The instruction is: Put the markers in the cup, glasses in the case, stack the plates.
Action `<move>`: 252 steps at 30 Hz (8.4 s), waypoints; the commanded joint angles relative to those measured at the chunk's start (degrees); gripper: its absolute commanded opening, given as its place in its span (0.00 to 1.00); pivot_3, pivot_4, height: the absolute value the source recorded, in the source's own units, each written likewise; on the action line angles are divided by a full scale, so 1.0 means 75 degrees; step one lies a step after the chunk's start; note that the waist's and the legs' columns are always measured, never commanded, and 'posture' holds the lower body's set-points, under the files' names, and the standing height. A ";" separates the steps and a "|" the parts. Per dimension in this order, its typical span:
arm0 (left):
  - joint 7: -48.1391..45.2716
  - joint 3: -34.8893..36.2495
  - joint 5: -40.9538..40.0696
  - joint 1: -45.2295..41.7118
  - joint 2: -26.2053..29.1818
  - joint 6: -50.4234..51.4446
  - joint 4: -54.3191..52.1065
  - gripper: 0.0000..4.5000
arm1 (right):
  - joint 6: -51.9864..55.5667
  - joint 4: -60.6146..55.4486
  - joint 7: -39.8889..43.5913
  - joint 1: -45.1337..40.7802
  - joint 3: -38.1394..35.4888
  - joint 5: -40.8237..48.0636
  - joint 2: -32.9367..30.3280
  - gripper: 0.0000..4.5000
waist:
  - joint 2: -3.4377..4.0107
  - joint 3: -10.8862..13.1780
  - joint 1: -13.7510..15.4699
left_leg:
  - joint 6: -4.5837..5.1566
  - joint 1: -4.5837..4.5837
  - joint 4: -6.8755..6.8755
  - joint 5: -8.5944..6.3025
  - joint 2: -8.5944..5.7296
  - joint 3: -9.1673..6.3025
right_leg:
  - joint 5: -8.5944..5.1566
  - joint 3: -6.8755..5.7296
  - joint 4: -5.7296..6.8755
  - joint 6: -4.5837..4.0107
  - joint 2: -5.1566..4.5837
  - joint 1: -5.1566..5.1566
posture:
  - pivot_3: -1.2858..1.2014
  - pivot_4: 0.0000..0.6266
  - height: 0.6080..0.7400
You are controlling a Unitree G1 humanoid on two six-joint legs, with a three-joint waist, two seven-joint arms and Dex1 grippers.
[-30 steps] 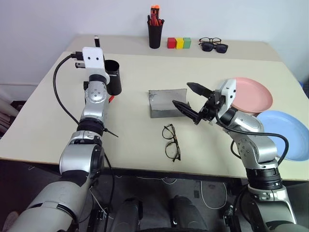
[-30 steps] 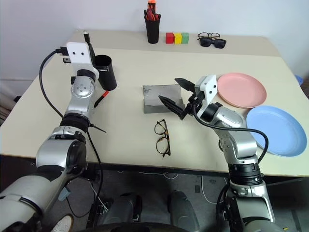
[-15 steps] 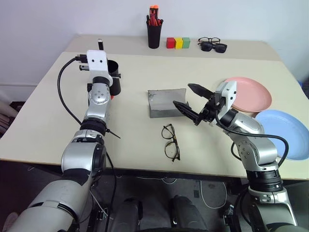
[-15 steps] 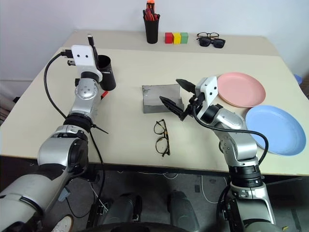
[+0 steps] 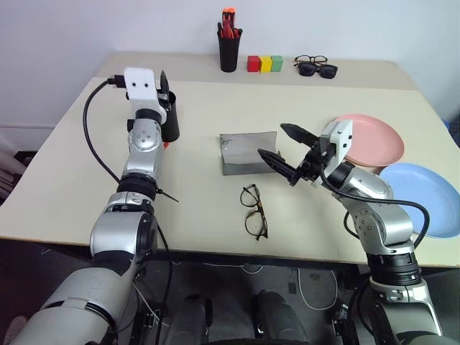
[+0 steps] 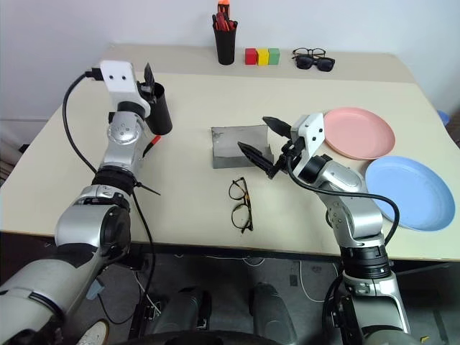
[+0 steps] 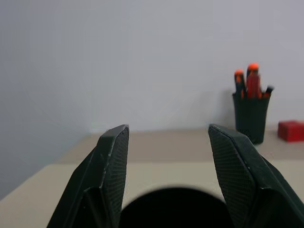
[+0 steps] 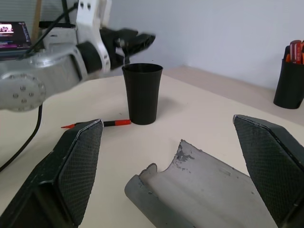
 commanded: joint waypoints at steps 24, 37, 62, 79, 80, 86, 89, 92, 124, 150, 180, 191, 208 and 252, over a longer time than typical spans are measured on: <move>-0.5353 -0.3168 -0.1530 0.1388 0.4300 1.1143 -0.4772 0.59 | 0.0808 -0.0959 0.0840 0.0513 0.0507 0.0297 -0.0379 1.00 | -0.0005 0.0003 -0.0029 | 0.0021 0.0013 0.0020 -0.0012 -0.0010 -0.0013 | 0.0000 0.0008 0.0052 -0.0002 -0.0001 -0.0016 | 0.52 0.24 1.00; -0.5260 -0.3731 -0.0146 -0.0090 0.2830 0.9991 -0.1990 0.59 | 0.0236 -0.1027 0.1732 0.0837 0.1024 -0.0046 -0.0712 1.00 | -0.0008 0.0005 -0.0063 | 0.0008 0.0004 0.0014 -0.0005 -0.0010 -0.0004 | 0.0000 0.0010 0.0062 -0.0002 0.0001 -0.0045 | 0.52 0.24 1.00; -0.5941 -0.3243 -0.0021 0.0523 0.2743 1.0665 -0.3037 0.00 | 0.0087 -0.0760 0.1500 0.0608 0.1012 -0.0155 -0.0333 1.00 | -0.0007 0.0004 -0.0052 | 0.0010 0.0009 0.0020 -0.0006 -0.0010 0.0000 | 0.0000 0.0025 0.0086 -0.0002 -0.0007 -0.0053 | 0.52 0.24 1.00; -0.2346 -0.0557 -0.0392 0.1513 0.0426 0.5180 -0.6657 0.00 | -0.0060 -0.0710 0.0173 0.0301 -0.0104 0.0442 0.0428 1.00 | -0.0010 0.0004 -0.0074 | 0.0007 -0.0010 0.0027 -0.0004 0.0004 0.0017 | 0.0007 0.0032 0.0095 -0.0013 0.0006 -0.0087 | 0.52 0.24 1.00; -0.2202 -0.0543 -0.0294 0.1402 0.0462 0.4809 -0.6329 0.00 | 0.0024 -0.0695 0.0066 0.0162 -0.0200 0.0555 0.0517 1.00 | -0.0010 0.0004 -0.0064 | 0.0008 -0.0005 0.0023 -0.0004 0.0004 0.0018 | 0.0008 0.0031 0.0097 -0.0014 0.0006 -0.0087 | 0.52 0.24 1.00; -0.1287 -0.0580 0.0514 0.0725 0.0872 0.2287 -0.4062 0.00 | 0.0117 -0.0682 -0.0168 -0.0315 -0.0278 0.0723 0.0699 1.00 | -0.0012 0.0003 0.0017 | -0.0009 -0.0007 0.0024 0.0005 -0.0006 0.0020 | 0.0009 0.0021 0.0093 -0.0014 -0.0011 -0.0084 | 0.52 0.24 1.00; -0.1048 -0.0683 0.0767 0.0627 0.0984 0.1632 -0.3354 0.00 | 0.0080 -0.0669 -0.0162 -0.0336 -0.0224 0.0665 0.0701 1.00 | -0.0012 0.0004 0.0011 | -0.0009 -0.0015 0.0024 0.0005 -0.0009 0.0020 | 0.0009 0.0014 0.0088 -0.0014 -0.0014 -0.0088 | 0.52 0.24 1.00; -0.0651 -0.0671 0.0965 0.0752 0.0988 0.1067 -0.2880 0.00 | -0.0007 -0.0675 -0.0139 -0.0259 -0.0122 0.0556 0.0699 1.00 | -0.0012 0.0004 0.0002 | -0.0008 -0.0015 0.0022 0.0004 -0.0010 0.0020 | 0.0009 0.0008 0.0088 -0.0014 -0.0014 -0.0088 | 0.52 0.24 1.00; -0.0645 -0.0523 0.0272 -0.0069 0.0159 0.0624 -0.0751 0.74 | 0.0264 -0.1050 -0.0711 0.0230 -0.0224 0.0281 0.0379 1.00 | -0.0013 0.0004 0.0002 | -0.0008 -0.0017 0.0023 0.0004 -0.0010 0.0022 | 0.0009 0.0003 0.0093 -0.0014 -0.0011 -0.0092 | 0.52 0.24 1.00; -0.9655 -0.4795 0.0579 -0.0948 0.1063 0.4494 -0.1162 0.74 | 0.2004 -0.4689 -0.1919 0.4816 -0.2118 0.0528 -0.1093 1.00 | -0.0014 0.0007 -0.0094 | 0.0049 0.0058 0.0019 -0.0026 -0.0018 -0.0017 | 0.0007 -0.0001 0.0057 -0.0016 0.0021 0.0016 | 0.52 0.24 1.00; -0.9582 -0.3843 0.1073 -0.1316 0.0150 0.6866 -0.0977 0.13 | 0.2637 -0.5277 -0.2658 0.4615 -0.2291 0.0876 -0.1195 1.00 | -0.0018 0.0009 0.0001 | 0.0061 0.0037 0.0022 -0.0033 -0.0022 -0.0019 | 0.0009 -0.0006 0.0040 -0.0010 0.0016 0.0010 | 0.52 0.24 1.00; -0.9009 -0.4099 0.0520 0.1026 0.1304 0.9252 -0.6189 0.13 | 0.2113 -0.4595 -0.2204 0.4614 -0.1778 0.0591 -0.1058 1.00 | -0.0008 0.0003 0.0029 | 0.0053 0.0045 0.0032 -0.0029 -0.0006 -0.0023 | 0.0012 0.0014 0.0050 -0.0011 0.0008 0.0015 | 0.52 0.24 1.00; -0.8547 -0.4852 0.1115 -0.1000 0.0066 0.7127 -0.2424 0.25 | 0.1569 -0.4334 -0.1954 0.4683 -0.1696 0.0262 -0.1052 1.00 | -0.0013 0.0006 0.0004 | 0.0061 0.0044 0.0026 -0.0033 -0.0015 -0.0021 | 0.0013 0.0006 0.0028 -0.0007 0.0012 0.0022 | 0.52 0.24 1.00; -1.0428 -0.5325 0.1691 -0.0206 0.0581 0.6251 -0.3372 0.11 | 0.1557 -0.4498 -0.2158 0.4951 -0.1732 0.0131 -0.0885 1.00 | -0.0012 0.0006 0.0011 | 0.0061 0.0042 0.0024 -0.0033 -0.0015 -0.0022 | 0.0013 0.0009 0.0025 -0.0006 0.0007 0.0021 | 0.52 0.24 1.00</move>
